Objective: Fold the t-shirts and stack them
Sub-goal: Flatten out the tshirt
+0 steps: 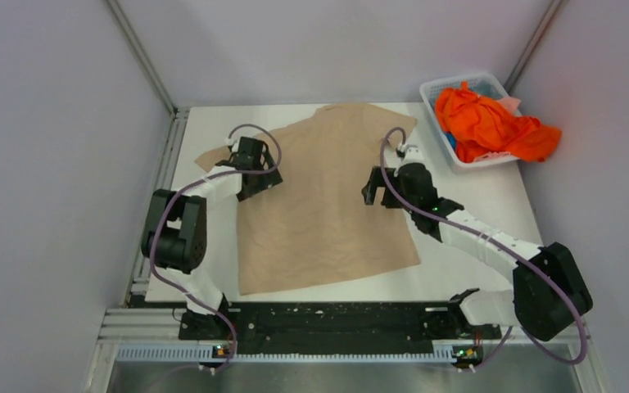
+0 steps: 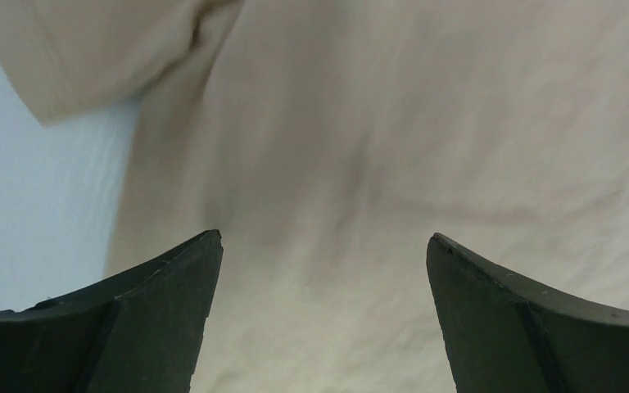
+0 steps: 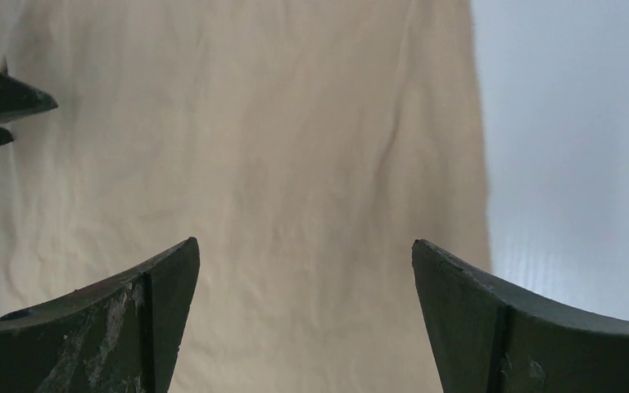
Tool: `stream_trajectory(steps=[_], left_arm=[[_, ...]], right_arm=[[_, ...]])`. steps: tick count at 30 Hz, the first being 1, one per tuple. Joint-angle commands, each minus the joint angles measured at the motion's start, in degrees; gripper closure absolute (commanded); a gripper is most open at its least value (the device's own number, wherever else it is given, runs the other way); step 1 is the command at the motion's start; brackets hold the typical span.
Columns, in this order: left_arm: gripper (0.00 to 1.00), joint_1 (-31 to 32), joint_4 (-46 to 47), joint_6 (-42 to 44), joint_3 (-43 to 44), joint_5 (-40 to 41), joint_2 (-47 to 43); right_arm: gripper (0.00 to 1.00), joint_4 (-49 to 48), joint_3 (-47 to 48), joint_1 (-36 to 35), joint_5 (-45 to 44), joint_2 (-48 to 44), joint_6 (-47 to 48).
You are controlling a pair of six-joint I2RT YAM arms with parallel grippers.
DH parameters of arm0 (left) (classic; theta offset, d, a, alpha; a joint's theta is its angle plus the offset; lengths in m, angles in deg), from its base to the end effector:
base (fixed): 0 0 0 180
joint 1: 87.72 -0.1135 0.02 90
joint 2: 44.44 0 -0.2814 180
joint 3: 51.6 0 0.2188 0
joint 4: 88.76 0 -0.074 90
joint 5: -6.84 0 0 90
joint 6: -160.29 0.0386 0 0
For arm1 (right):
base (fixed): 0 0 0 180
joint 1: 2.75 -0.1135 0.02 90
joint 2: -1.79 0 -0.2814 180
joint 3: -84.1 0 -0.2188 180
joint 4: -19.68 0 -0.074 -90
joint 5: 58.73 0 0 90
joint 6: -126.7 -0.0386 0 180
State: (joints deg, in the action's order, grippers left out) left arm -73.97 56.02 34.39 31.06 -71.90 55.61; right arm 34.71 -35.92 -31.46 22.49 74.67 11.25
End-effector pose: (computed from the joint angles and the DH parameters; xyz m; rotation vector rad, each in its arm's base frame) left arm 0.3377 -0.0749 0.2363 -0.5547 2.4056 -0.1298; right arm 0.2217 0.1147 0.2811 0.0368 2.0793 0.4270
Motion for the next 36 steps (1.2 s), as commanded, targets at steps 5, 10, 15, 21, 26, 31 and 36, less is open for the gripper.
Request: stream_trajectory(steps=[5, 10, 15, 21, 26, 31, 36], left_arm=[[0.01, 2.4, 6.7, -8.6, -13.6, -9.5, -3.1], [0.01, 7.6, 8.3, -12.8, -23.3, -9.0, -10.2], [0.01, 21.9, 14.2, -26.6, -35.6, -6.6, -17.1], [0.01, 41.2, 32.3, -38.6, -33.5, -5.4, -7.6], [0.01, 48.5, 24.8, -31.9, -14.5, 5.0, 2.8], [0.01, 49.0, 26.1, -25.7, -10.2, 7.0, 0.6], [0.01, 49.7, 16.3, -22.0, -14.7, 21.2, -11.4]], right_arm=[[0.01, -6.0, -4.4, -2.4, 3.8, 7.5, -7.1], [0.01, -0.4, 4.5, -2.1, -1.2, 21.6, -7.6], [0.02, -2.1, 13.5, 0.4, 3.7, 32.8, -8.7], [0.04, 1.5, 35.9, 0.8, 14.1, 49.0, -1.2], [0.04, 4.5, 48.6, 1.0, 17.9, 52.5, 5.5], [0.04, 9.9, 51.9, 4.1, 13.3, 46.5, 9.5], [0.03, 10.8, 41.9, 9.7, 7.4, 31.7, 5.6]])
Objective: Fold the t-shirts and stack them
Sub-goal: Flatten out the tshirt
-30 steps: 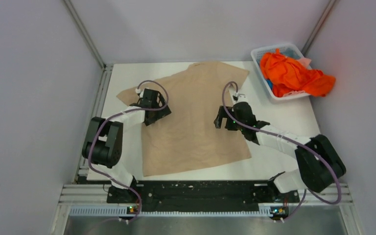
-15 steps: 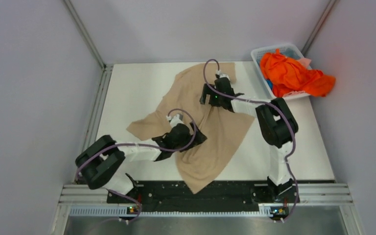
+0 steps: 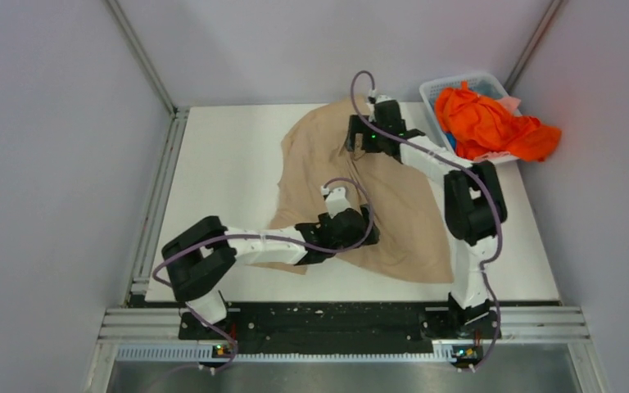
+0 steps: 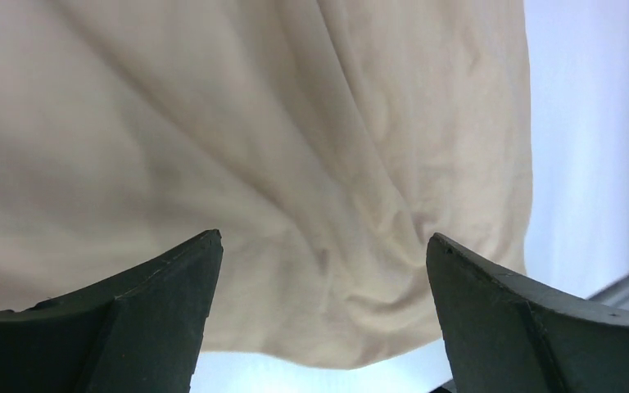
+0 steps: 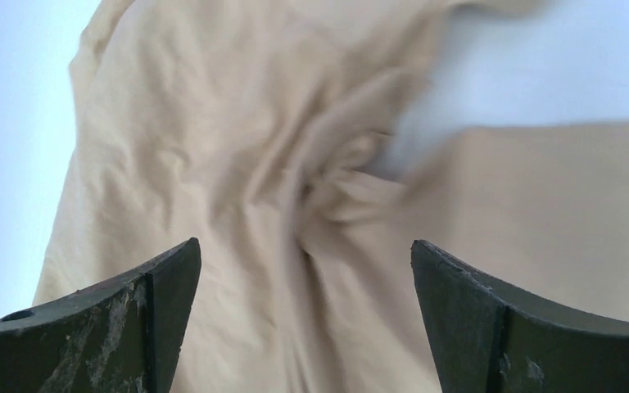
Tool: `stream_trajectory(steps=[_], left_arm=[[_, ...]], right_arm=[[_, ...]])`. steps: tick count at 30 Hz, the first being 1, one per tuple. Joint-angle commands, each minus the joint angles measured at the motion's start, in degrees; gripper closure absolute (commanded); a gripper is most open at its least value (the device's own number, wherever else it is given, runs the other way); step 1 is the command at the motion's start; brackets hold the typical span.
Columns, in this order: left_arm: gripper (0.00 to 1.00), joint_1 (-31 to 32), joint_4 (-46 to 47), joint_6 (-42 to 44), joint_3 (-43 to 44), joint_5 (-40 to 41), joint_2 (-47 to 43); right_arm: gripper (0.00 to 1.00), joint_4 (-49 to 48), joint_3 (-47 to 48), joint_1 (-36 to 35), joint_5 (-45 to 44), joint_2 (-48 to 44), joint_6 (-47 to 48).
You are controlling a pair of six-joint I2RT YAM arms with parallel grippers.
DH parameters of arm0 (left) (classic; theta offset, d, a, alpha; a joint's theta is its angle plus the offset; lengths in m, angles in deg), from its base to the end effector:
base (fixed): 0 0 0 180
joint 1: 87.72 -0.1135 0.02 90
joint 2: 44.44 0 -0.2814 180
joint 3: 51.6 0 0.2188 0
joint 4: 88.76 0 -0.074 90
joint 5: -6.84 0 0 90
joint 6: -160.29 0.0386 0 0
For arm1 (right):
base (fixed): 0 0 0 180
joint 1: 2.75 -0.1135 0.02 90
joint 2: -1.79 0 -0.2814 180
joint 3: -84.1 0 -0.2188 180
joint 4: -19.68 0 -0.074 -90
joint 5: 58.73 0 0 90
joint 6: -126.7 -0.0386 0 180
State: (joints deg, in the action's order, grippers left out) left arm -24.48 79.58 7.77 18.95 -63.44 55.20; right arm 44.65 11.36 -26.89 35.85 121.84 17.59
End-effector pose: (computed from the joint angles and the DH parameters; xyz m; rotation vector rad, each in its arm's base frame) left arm 0.1656 -0.2994 0.2125 -0.1723 2.3486 -0.7717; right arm 0.4214 0.1922 0.2398 -0.1443 2.2700 0.4955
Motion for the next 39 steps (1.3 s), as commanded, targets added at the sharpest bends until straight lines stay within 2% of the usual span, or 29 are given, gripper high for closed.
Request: stream_trajectory(steps=[1, 4, 6, 8, 11, 13, 15, 17, 23, 28, 31, 36, 39], left_arm=[[0.01, 0.2, -7.2, 7.7, -4.0, 14.9, -13.8], [0.01, -0.9, -10.6, 12.7, -5.0, 23.9, -18.9], [0.01, -4.4, -13.8, 13.1, -3.9, 25.3, -20.3], [0.01, -10.0, -11.5, 16.1, -4.2, 19.6, -21.0], [0.01, -21.0, -1.3, 20.1, -5.8, 3.1, -18.5], [0.01, -25.1, -0.8, 22.0, -3.2, -2.6, -14.7], [0.01, -26.7, -5.3, 23.6, 1.3, -4.5, -10.2], [0.01, -27.0, -7.9, 25.3, 4.9, -6.0, -5.9], [0.01, -27.3, -7.8, 26.0, 10.1, -9.0, 4.8], [0.02, -28.5, -15.6, 23.7, 12.3, -8.6, 10.3], [0.02, -29.5, -17.6, 21.1, 6.2, -6.9, 6.8], [0.02, -29.9, -21.7, 14.8, -8.6, -4.4, -6.2], [0.02, -29.8, -21.2, 11.8, -17.1, -8.6, -14.3]], right_arm=[[0.02, 0.4, -9.3, 5.4, -8.7, -19.0, -0.6], [0.01, -1.1, -21.2, 5.5, -12.6, -29.4, -1.3], [0.01, -2.0, -29.5, 5.5, -12.3, -34.5, -4.9], [0.01, -5.0, -38.4, 5.5, -8.8, -39.3, -7.8], [0.01, -12.5, -50.9, 5.5, -4.9, -45.6, -11.2], [0.01, -14.8, -55.1, 5.4, -4.8, -48.3, -12.0], [0.01, -15.7, -57.5, 5.4, -4.8, -49.8, -11.8], [0.01, -15.5, -58.8, 5.5, -5.9, -49.3, -11.2], [0.01, -11.9, -57.5, 5.5, -11.5, -43.2, -11.3], [0.01, -10.4, -55.9, 5.4, -14.5, -37.5, -10.8], [0.01, -9.3, -53.8, 5.5, -15.5, -34.3, -10.3], [0.01, -8.0, -51.1, 5.4, -15.1, -30.1, -9.4], [0.01, -8.6, -50.6, 5.4, -15.0, -31.0, -9.3]])
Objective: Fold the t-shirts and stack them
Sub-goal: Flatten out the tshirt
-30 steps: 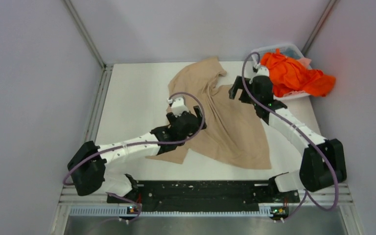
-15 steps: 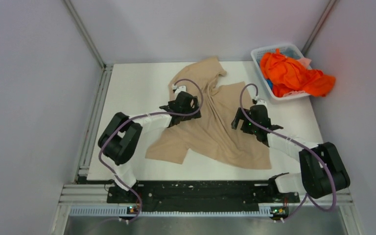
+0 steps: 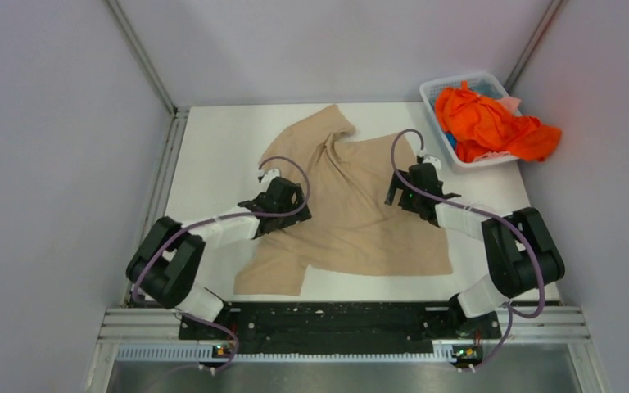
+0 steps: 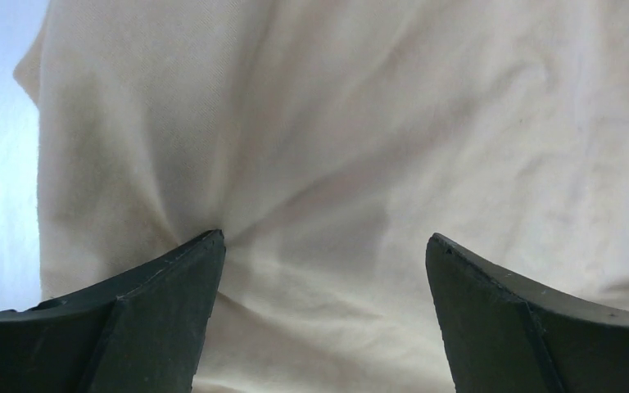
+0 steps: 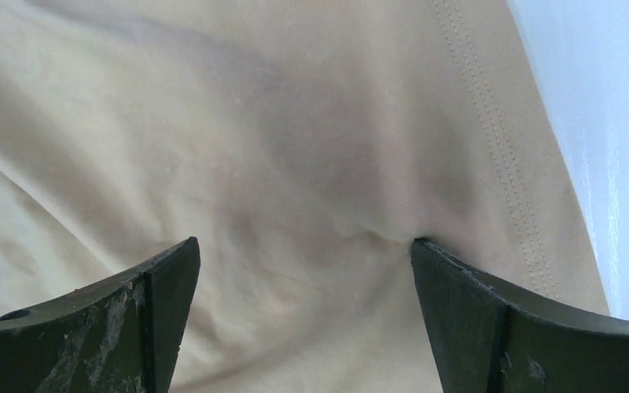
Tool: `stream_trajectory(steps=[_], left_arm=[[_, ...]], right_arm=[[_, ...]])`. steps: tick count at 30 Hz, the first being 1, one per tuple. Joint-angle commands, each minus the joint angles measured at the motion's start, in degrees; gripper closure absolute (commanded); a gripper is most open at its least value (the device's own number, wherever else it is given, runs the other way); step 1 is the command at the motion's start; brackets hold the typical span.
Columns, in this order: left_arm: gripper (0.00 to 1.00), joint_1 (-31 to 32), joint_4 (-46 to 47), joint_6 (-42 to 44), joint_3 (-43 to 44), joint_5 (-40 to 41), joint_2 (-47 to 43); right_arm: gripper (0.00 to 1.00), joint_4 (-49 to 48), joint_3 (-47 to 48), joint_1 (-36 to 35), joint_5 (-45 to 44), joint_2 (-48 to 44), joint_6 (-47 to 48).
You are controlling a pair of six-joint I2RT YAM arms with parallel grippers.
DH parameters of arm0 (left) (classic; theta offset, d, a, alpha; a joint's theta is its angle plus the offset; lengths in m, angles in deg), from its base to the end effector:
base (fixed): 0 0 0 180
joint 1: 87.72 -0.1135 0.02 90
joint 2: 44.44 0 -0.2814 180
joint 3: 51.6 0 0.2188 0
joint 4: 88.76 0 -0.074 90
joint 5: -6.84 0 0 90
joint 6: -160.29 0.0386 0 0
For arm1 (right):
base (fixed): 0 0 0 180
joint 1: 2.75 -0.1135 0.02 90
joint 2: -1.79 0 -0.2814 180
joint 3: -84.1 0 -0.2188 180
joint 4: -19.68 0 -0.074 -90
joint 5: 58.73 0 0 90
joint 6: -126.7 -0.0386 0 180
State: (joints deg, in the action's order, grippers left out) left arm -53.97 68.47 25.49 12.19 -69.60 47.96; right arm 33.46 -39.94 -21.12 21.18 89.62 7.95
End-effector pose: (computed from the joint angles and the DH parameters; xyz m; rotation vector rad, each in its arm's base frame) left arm 0.2490 -0.1555 0.2027 -0.3385 2.4362 -0.3189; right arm 0.2617 0.0798 0.1991 0.2979 2.3413 0.1934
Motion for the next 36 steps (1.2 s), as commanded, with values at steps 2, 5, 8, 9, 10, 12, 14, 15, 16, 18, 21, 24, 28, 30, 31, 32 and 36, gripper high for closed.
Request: stream_trajectory(steps=[2, 5, 8, 9, 10, 12, 14, 15, 16, 18, 21, 24, 28, 30, 31, 32, 36], left_arm=[[0.02, 0.0, -5.2, -7.5, -16.5, -9.9, -10.9], [0.02, 2.8, -0.7, -11.5, -22.3, -16.1, -13.4], [0.02, 5.9, -4.8, -13.6, -22.4, -10.8, -15.0], [0.02, 6.2, -7.4, -13.4, -21.0, -8.7, -15.7], [0.02, 6.5, -10.4, -13.1, -19.1, -6.2, -16.6], [0.02, 7.5, -15.9, -12.3, -15.2, -0.7, -19.3], [0.01, 8.1, -19.5, -10.8, -11.8, 2.6, -23.0], [0.01, 8.2, -19.7, -9.6, -10.7, 3.8, -24.5], [0.01, 8.2, -19.1, -8.3, -9.7, 5.7, -25.7], [0.01, 7.7, -16.3, -5.4, -7.5, 9.0, -26.7], [0.01, 5.6, -15.0, -2.2, -1.9, 12.1, -23.4], [0.01, 0.7, -10.5, 1.3, 2.9, 9.6, -17.1], [0.01, -5.5, -8.0, 4.6, 11.6, 5.3, -4.7], [0.01, -8.4, -6.2, 5.4, 16.6, 3.0, 1.8], [0.01, -10.1, -6.2, 5.1, 19.2, 0.6, 4.8], [0.01, -11.5, -6.0, 5.1, 21.3, -2.6, 7.9], [0.01, -15.5, -6.9, 4.8, 28.9, -5.6, 17.7]], right_arm=[[0.01, 2.6, 0.9, -0.3, -0.4, -0.6, 1.0], [0.01, 1.1, 1.8, -0.3, -1.2, -3.6, 2.7], [0.01, 1.1, 1.9, -0.2, -0.8, -6.6, 3.6], [0.01, 1.2, 1.7, -0.3, -0.9, -7.6, 3.5], [0.01, 1.4, 1.5, -0.3, -1.4, -8.6, 3.5], [0.01, 1.9, 1.1, -0.3, -2.9, -11.5, 3.5], [0.01, 3.5, 0.8, -0.3, -4.6, -14.8, 3.9], [0.01, 3.7, 0.6, -0.3, -5.3, -16.3, 3.9], [0.01, 3.0, 0.3, -0.3, -5.6, -17.8, 3.6], [0.01, -0.1, -0.4, -0.2, -4.2, -19.7, 3.6], [0.01, -3.0, 0.4, -0.3, 1.2, -19.7, 4.9], [0.01, -4.3, 3.1, -0.3, 4.6, -15.9, 5.6], [0.01, -3.0, 10.4, -0.2, 7.3, -6.9, 6.4], [0.01, -4.1, 14.0, -0.3, 7.6, -0.3, 6.7], [0.01, -4.1, 15.9, -0.2, 7.3, 2.5, 6.8], [0.01, -3.5, 18.3, -0.2, 7.0, 5.6, 6.8], [0.01, -0.5, 26.0, -0.3, 5.0, 15.6, 6.3]])
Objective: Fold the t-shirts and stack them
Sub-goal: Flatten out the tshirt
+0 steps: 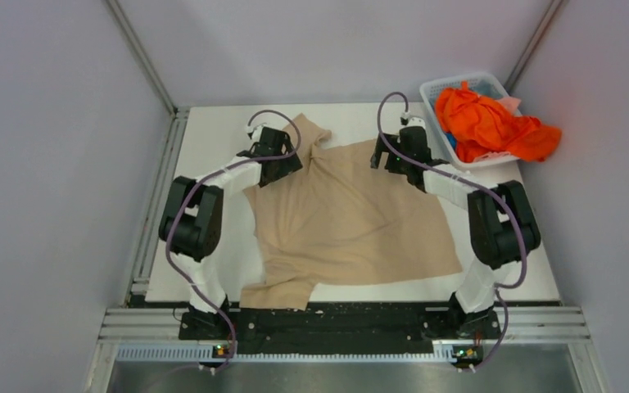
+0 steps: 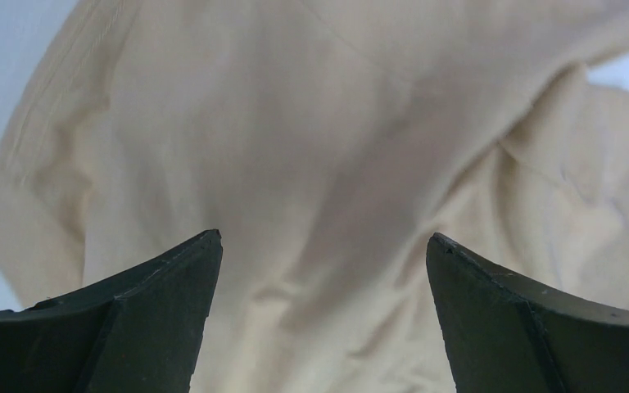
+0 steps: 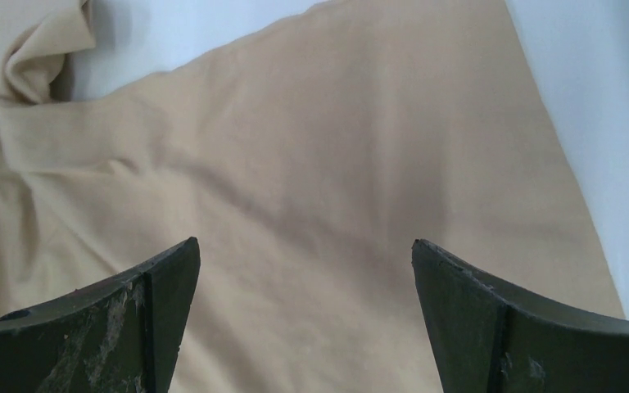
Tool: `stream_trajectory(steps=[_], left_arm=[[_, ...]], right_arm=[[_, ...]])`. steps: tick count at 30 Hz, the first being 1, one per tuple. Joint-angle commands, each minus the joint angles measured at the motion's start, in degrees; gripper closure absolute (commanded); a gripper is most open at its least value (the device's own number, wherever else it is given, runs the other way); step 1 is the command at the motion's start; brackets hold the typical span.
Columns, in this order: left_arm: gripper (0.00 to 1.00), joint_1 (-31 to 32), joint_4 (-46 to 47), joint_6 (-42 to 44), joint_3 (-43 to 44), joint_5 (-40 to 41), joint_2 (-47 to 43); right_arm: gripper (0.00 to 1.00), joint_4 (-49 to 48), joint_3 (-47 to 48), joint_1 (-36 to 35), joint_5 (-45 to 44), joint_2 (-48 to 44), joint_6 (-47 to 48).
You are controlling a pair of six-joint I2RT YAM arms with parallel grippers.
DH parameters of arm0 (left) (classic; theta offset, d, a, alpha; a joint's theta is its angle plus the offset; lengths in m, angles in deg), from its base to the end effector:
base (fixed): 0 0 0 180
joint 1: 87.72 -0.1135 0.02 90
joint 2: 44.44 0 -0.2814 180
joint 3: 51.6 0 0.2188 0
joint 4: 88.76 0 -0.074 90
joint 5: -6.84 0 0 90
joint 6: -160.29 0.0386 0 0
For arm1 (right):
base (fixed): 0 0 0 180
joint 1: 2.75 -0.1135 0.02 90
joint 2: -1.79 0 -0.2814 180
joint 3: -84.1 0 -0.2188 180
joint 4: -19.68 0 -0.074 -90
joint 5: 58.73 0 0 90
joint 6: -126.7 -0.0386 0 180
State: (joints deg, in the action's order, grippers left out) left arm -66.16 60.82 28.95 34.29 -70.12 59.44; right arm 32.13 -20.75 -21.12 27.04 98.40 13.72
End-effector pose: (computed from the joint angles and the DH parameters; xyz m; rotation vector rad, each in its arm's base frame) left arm 0.3470 -0.1278 0.2356 -0.5145 2.3451 -0.2414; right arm 0.3325 0.1074 0.2502 0.1305 2.1762 0.3347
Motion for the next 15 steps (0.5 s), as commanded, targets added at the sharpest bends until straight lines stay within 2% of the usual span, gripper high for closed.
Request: stream_trajectory(steps=[1, 6, 11, 12, 15], left_arm=[[0.01, -4.0, 0.6, 1.3, 7.9, -5.7, 8.1], [0.01, -10.1, -1.9, -1.5, 12.1, -12.5, 15.4], [0.01, -15.4, 1.7, -6.3, 13.1, -26.8, 19.8], [0.01, -16.1, 1.8, -6.8, 13.8, -27.4, 20.6], [0.01, -17.4, -3.0, -6.5, 18.3, -22.3, 22.7]], right_arm=[[0.01, 0.8, 8.2, -0.2, -1.2, 8.9, 0.4], [0.01, 1.5, 13.1, 2.8, 0.5, 16.6, -2.7], [0.02, 0.7, 16.1, 7.3, 3.8, 22.6, -5.6], [0.02, 1.1, 17.2, 8.1, 4.0, 23.8, -6.0], [0.02, 2.7, 20.3, 10.2, 5.1, 26.8, -6.9]])
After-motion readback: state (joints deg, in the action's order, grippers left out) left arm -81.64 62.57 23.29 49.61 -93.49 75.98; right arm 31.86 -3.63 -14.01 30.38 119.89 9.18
